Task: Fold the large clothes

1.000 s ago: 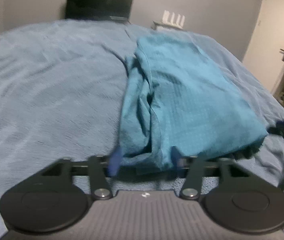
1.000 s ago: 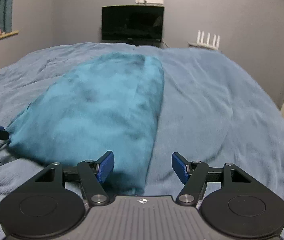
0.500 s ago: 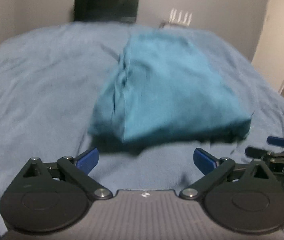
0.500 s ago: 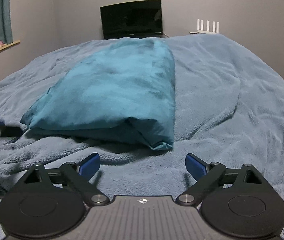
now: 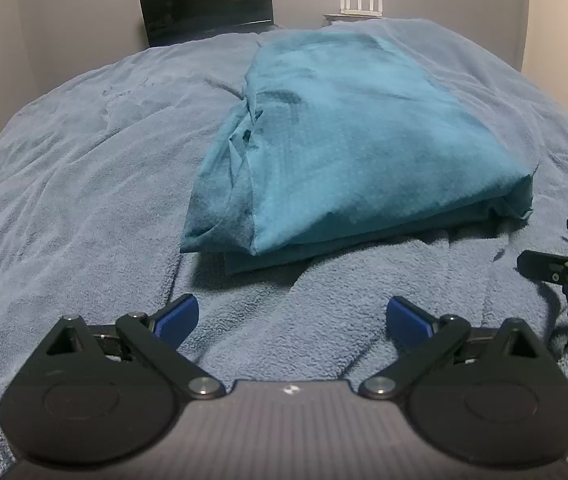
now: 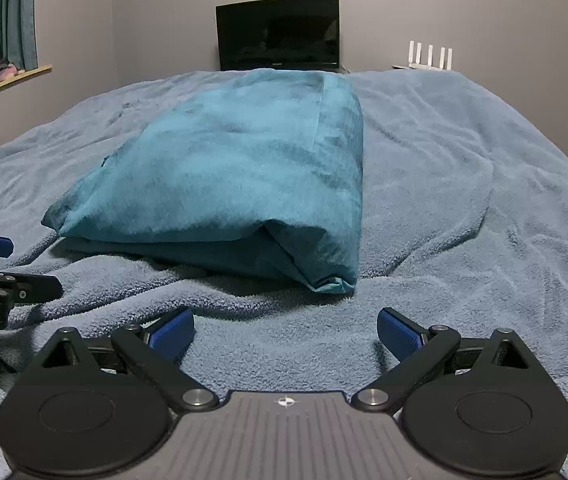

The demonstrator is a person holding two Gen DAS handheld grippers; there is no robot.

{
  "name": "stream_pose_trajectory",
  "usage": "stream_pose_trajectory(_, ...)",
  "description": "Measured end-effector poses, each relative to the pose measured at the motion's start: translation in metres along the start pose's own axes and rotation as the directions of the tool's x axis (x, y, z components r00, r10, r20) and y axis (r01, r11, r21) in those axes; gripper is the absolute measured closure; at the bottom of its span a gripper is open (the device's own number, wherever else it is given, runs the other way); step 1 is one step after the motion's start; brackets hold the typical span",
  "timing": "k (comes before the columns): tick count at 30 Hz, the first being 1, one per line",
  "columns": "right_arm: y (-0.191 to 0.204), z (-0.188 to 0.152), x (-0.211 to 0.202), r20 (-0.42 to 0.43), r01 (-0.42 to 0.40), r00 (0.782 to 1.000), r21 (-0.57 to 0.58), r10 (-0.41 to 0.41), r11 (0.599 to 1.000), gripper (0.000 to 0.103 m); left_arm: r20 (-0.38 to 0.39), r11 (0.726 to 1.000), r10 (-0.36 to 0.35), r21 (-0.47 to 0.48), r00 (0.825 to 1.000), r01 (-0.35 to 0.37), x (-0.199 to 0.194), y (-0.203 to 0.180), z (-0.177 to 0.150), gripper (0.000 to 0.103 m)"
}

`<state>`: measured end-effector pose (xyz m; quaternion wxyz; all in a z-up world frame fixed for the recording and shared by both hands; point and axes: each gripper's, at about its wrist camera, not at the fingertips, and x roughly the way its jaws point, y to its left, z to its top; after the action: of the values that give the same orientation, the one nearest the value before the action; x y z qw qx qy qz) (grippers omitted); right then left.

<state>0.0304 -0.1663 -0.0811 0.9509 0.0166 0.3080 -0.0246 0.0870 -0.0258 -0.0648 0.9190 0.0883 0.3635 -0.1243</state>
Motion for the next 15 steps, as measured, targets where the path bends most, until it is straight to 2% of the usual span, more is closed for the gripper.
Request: stream_pose_trajectory(15,0.0004,0.0008,0.0040,-0.007,0.003,1.000,-0.009,-0.003,1.000,0.003,-0.007,1.000,-0.009,-0.002,1.000,0.009,0.0033,0.0014,0.0017,0.002)
